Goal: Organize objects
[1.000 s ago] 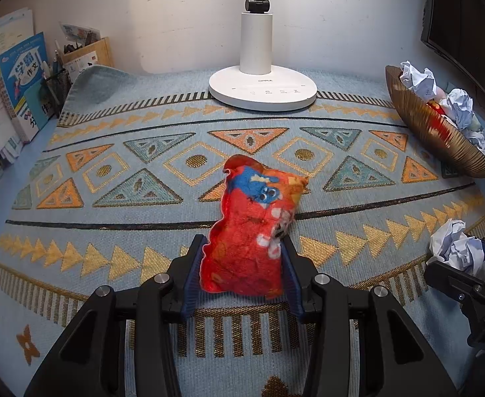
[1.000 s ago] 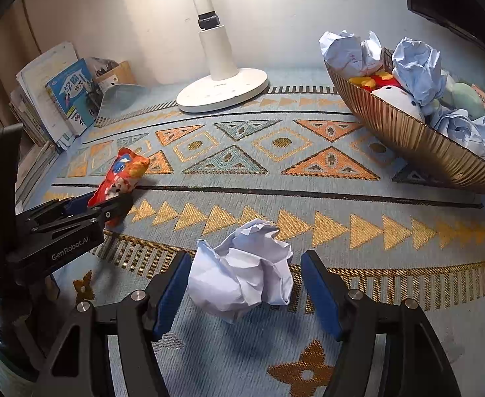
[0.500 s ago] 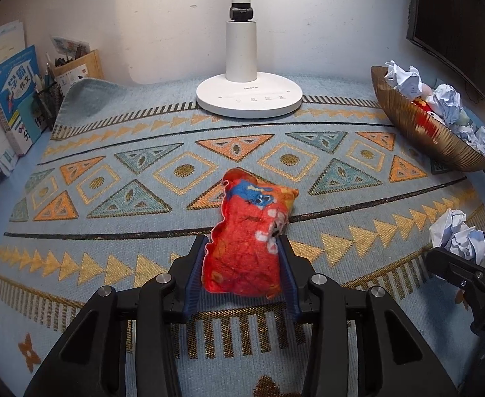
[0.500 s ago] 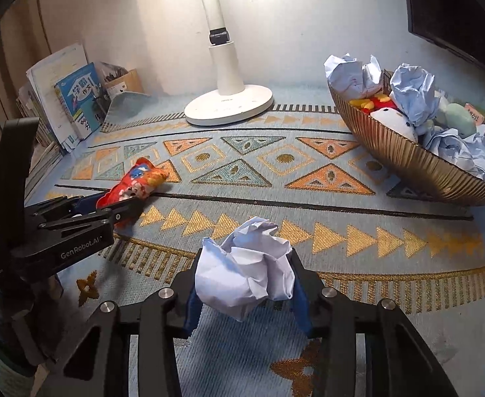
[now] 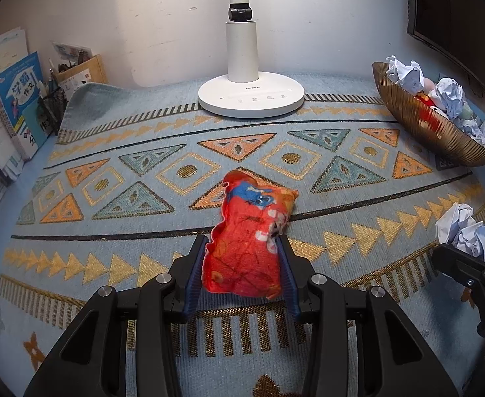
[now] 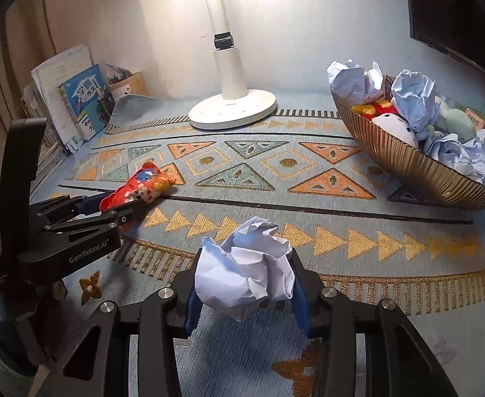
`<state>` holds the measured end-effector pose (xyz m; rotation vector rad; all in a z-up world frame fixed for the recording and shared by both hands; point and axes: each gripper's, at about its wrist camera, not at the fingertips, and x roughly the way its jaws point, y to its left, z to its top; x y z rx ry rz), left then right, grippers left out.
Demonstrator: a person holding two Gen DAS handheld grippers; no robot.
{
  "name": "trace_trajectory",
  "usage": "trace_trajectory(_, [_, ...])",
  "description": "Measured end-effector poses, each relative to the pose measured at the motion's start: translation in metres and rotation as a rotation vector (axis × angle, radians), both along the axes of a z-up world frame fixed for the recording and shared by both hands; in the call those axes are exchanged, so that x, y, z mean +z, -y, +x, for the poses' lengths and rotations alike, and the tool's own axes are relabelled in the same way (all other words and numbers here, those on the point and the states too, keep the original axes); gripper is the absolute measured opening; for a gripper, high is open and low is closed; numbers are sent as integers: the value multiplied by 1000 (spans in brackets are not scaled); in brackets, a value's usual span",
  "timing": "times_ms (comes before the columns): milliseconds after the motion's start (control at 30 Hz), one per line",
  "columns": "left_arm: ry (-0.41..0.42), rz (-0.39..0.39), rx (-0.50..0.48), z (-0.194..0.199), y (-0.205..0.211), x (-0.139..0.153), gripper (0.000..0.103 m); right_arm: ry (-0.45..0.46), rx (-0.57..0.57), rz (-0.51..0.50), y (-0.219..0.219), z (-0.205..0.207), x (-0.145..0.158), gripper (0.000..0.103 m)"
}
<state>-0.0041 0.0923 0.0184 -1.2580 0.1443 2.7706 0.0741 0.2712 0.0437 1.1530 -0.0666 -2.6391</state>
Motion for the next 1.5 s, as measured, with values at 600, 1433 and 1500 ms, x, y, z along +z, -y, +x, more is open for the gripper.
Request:
trace_trajectory(600, [-133,190,-348,-91,-162,129,31,-142,-458,-201,-188,-46,129,44])
trace_trajectory(1433, [-36,181,57,-6,57,38,98,-45,-184,-249,-71,28,73,97])
trace_trajectory(1500, [-16,153,113,1,72,19,98,17,-112,-224,-36,26,54,97])
